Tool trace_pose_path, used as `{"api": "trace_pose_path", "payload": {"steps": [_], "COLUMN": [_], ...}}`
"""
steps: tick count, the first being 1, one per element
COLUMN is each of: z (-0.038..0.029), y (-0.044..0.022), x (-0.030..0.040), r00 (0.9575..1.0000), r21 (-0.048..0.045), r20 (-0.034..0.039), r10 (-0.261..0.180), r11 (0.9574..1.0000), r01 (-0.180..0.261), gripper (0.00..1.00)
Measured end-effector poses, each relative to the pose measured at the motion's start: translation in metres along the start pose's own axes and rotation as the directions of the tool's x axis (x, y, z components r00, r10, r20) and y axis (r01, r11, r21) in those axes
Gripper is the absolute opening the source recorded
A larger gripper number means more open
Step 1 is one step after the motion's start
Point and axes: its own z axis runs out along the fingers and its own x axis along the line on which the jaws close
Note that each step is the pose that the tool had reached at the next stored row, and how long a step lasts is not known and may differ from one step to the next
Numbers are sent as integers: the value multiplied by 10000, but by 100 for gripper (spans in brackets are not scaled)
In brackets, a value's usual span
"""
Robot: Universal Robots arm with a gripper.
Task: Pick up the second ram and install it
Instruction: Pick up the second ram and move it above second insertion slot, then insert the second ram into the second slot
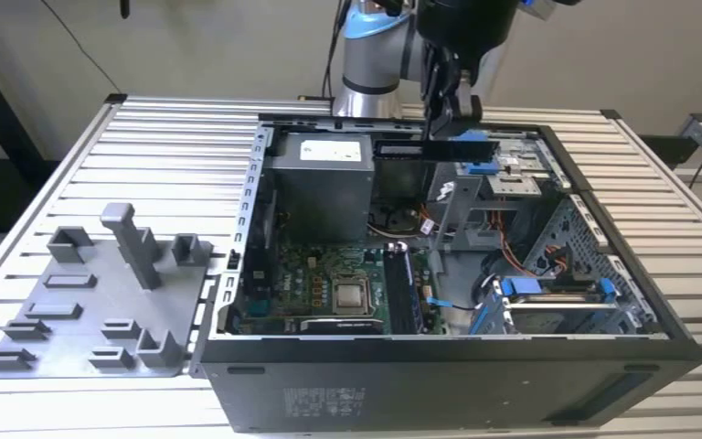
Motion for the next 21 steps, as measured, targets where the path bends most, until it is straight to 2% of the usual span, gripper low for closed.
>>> {"api": "trace_pose_path", "payload": {"steps": [3,17,21], "z": [2,2,5], "y": [-1,2,2], "x": [-19,-24,-23], "r00": [10000,10000,9995], "r21": [0,1,18], "r20": [0,1,-9], "r10": [-2,12,309], "r11": [10000,10000,9995], "r01": [2,-12,-309], "gripper": [14,14,14]}}
